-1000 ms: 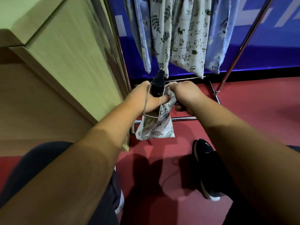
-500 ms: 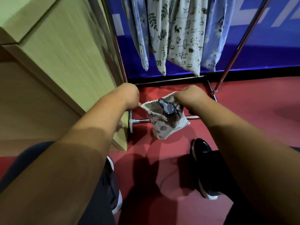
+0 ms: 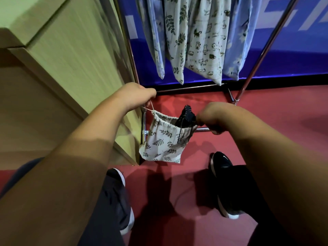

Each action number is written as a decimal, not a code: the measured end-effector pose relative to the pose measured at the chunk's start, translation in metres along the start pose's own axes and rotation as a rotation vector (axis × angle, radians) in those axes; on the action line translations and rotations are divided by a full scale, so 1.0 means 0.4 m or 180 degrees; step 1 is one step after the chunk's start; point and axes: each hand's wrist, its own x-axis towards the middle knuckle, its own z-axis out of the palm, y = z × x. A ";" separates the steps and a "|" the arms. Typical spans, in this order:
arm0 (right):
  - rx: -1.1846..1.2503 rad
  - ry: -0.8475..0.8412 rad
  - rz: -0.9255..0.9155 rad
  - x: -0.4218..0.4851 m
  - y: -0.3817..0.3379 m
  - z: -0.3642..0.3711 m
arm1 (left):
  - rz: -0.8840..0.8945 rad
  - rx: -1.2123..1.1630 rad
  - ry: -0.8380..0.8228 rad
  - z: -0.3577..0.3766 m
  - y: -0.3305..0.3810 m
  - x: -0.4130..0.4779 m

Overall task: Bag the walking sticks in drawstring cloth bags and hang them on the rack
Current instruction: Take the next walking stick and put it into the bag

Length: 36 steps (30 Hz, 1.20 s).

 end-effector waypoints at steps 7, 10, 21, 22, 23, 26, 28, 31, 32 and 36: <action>0.1807 0.0471 -0.0597 0.034 -0.010 0.014 | 0.0664 0.0886 0.0085 0.004 -0.013 0.004; 0.2203 0.0535 -0.0832 0.052 -0.013 0.007 | 0.1062 0.0930 0.0657 0.015 -0.033 0.019; 0.3425 -0.0382 -0.1637 0.024 -0.048 0.001 | 0.1450 -0.1008 0.1141 0.025 0.020 0.014; 0.3492 -0.0437 -0.1681 0.019 -0.052 -0.002 | 0.1525 -0.1077 0.1157 0.026 0.020 0.012; 0.3518 -0.0424 -0.1727 0.014 -0.055 -0.006 | 0.1530 -0.1165 0.1169 0.028 0.021 0.011; 0.3450 -0.0084 -0.1896 0.010 -0.055 -0.016 | 0.1286 -0.1630 0.1006 0.033 0.026 0.017; 0.3400 0.0111 -0.2086 0.010 -0.051 -0.017 | 0.1054 -0.1869 0.0774 0.032 0.032 0.017; 0.3534 0.0200 -0.2387 0.016 -0.050 -0.012 | 0.0760 -0.2554 0.0468 0.033 0.042 0.011; 0.3650 0.0167 -0.2434 0.013 -0.052 -0.011 | 0.0672 -0.2898 0.0313 0.035 0.048 0.005; 0.4084 0.0036 -0.2558 0.003 -0.066 -0.014 | 0.0502 -0.3526 -0.0187 0.052 0.074 -0.016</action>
